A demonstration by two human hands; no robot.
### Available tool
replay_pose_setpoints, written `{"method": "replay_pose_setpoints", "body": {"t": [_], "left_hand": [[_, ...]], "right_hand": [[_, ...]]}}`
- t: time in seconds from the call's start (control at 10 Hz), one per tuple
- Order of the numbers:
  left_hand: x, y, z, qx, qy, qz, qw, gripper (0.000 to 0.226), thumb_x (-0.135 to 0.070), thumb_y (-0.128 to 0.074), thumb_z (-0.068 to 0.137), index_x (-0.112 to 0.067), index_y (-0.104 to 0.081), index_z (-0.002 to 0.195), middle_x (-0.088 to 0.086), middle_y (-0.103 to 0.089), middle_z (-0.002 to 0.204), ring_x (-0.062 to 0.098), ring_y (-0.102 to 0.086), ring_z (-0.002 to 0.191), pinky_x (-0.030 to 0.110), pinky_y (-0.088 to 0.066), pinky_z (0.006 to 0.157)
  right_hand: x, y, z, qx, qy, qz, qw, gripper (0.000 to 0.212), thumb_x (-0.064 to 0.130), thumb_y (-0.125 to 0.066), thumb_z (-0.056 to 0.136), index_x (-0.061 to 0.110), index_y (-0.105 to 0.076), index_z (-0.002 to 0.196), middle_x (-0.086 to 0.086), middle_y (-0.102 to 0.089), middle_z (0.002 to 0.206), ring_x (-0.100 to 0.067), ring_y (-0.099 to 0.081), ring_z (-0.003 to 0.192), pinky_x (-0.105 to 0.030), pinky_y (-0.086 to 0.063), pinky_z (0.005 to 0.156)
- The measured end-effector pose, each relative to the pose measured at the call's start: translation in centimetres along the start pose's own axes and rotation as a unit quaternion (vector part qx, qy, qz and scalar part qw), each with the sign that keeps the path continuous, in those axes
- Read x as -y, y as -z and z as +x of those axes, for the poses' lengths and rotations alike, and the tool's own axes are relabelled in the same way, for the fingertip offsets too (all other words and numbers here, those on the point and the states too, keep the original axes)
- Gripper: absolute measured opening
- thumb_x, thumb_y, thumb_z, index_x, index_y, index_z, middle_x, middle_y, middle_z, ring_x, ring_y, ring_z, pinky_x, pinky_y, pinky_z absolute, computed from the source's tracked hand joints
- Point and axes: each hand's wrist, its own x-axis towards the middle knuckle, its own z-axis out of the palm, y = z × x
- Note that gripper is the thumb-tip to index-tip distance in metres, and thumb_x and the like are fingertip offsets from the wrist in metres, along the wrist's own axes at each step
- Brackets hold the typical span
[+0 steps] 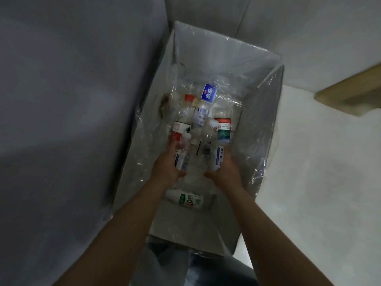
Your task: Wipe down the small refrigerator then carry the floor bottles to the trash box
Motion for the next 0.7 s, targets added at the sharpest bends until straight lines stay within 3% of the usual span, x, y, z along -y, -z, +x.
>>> {"method": "replay_pose_setpoints", "body": {"t": [0.1, 0.3, 0.5, 0.7], "left_hand": [[1.1, -1.4, 1.0, -0.003, -0.004, 0.011, 1.0, 0.101, -0.019, -0.087, 0.059, -0.041, -0.028, 0.138, 0.006, -0.056, 0.123, 0.025, -0.058, 0.108, 0.033, -0.049, 0.085], [1.4, -2.8, 1.5, 0.002, 0.001, 0.012, 1.0, 0.108, -0.021, -0.089, 0.057, -0.036, -0.025, 0.142, 0.006, -0.05, 0.134, 0.025, -0.053, 0.117, 0.041, -0.048, 0.096], [0.7, -1.8, 0.5, 0.005, -0.006, 0.022, 1.0, 0.111, -0.021, -0.089, 0.056, -0.029, -0.024, 0.146, 0.01, -0.054, 0.131, 0.028, -0.053, 0.118, 0.043, -0.045, 0.098], [-0.9, 0.2, -1.7, -0.003, -0.02, 0.036, 0.999, 0.093, -0.018, -0.086, 0.061, -0.028, -0.035, 0.137, 0.006, -0.06, 0.121, 0.026, -0.057, 0.11, 0.043, -0.049, 0.092]], "right_hand": [[-1.0, -1.1, 0.7, -0.03, 0.003, 0.045, 0.999, 0.1, 0.008, -0.083, 0.063, 0.03, -0.024, 0.14, -0.006, -0.05, 0.124, -0.025, -0.056, 0.108, -0.04, -0.053, 0.084], [-2.7, -2.0, 1.3, -0.054, 0.012, 0.028, 0.998, 0.088, 0.015, -0.087, 0.053, 0.038, -0.034, 0.119, 0.001, -0.057, 0.114, -0.021, -0.06, 0.099, -0.042, -0.057, 0.075], [-2.5, -1.2, 0.4, -0.011, 0.003, 0.0, 1.0, 0.096, 0.01, -0.084, 0.063, 0.019, -0.028, 0.14, -0.006, -0.054, 0.127, -0.024, -0.055, 0.111, -0.027, -0.047, 0.076], [0.0, 0.8, -2.3, 0.04, -0.005, -0.016, 0.999, 0.091, 0.016, -0.086, 0.062, 0.019, -0.035, 0.138, -0.004, -0.056, 0.127, -0.024, -0.054, 0.116, -0.034, -0.048, 0.09]]}}
